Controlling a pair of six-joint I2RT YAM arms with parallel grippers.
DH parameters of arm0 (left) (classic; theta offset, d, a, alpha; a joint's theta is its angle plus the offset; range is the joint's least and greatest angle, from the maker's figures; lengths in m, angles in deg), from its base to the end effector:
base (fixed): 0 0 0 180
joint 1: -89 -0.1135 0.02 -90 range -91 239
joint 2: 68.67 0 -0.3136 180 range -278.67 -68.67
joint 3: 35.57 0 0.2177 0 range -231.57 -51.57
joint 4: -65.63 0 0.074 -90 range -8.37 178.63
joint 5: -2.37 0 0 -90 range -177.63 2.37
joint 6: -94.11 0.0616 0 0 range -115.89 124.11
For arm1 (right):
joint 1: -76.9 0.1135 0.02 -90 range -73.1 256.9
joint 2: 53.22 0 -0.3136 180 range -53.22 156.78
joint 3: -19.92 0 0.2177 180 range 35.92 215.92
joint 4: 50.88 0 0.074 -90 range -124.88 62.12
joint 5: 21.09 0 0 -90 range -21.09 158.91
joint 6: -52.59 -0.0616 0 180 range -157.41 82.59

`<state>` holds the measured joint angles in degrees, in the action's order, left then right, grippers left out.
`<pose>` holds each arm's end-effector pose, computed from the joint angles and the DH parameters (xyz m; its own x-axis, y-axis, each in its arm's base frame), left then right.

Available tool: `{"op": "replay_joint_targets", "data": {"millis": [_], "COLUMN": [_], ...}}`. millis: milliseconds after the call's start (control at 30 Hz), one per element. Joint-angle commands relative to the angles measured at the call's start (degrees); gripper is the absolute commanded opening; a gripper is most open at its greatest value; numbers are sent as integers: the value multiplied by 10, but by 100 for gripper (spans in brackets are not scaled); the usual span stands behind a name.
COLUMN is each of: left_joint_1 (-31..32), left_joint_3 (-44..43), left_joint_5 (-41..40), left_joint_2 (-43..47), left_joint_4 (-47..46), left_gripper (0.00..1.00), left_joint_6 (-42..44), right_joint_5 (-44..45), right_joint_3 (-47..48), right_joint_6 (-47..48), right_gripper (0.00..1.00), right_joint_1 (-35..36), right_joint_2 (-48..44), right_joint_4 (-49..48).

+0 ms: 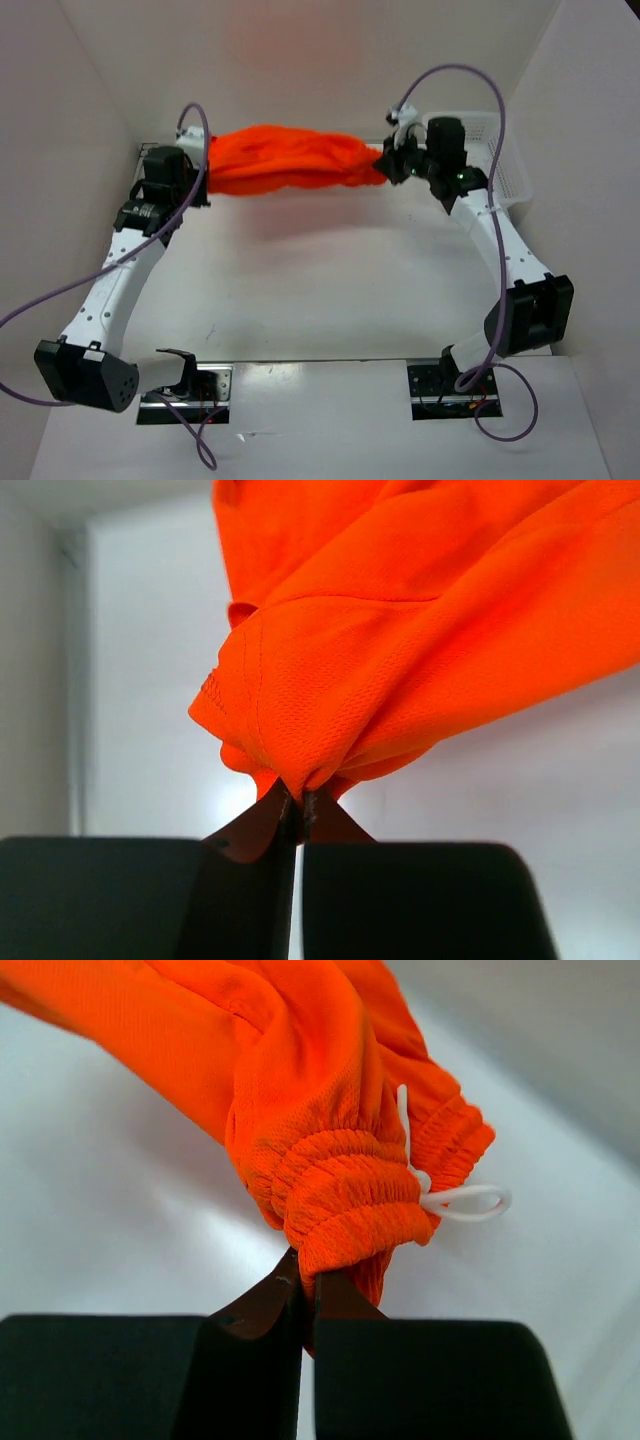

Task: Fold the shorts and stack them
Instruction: Flatten the shorts out

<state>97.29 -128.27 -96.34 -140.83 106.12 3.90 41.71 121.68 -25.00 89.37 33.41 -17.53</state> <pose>0.2533 -0.0275 0.4424 -0.3376 0.0455 -0.9402 0.0004 0.9988 0.0482 0.3201 0.0996 0.4431 -0.1658 -0.2324 -0.9584 -0.6672 0.7421 -0.0646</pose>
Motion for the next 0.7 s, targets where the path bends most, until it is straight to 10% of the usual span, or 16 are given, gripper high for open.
{"op": "replay_joint_targets", "data": {"millis": [0, 667], "left_joint_1": [-2, 8], "left_joint_3": [121, 249], "left_joint_5": [90, 257], "left_joint_2": [18, 41], "left_joint_4": [97, 281], "left_gripper": [0, 68], "left_joint_6": [2, 2], "right_joint_5": [-15, 28], "right_joint_3": [-142, -327], "right_joint_6": [107, 371], "right_gripper": [0, 2], "right_joint_1": [-2, 54], "right_joint_2": [-39, -113], "right_joint_4": [79, 198]}}
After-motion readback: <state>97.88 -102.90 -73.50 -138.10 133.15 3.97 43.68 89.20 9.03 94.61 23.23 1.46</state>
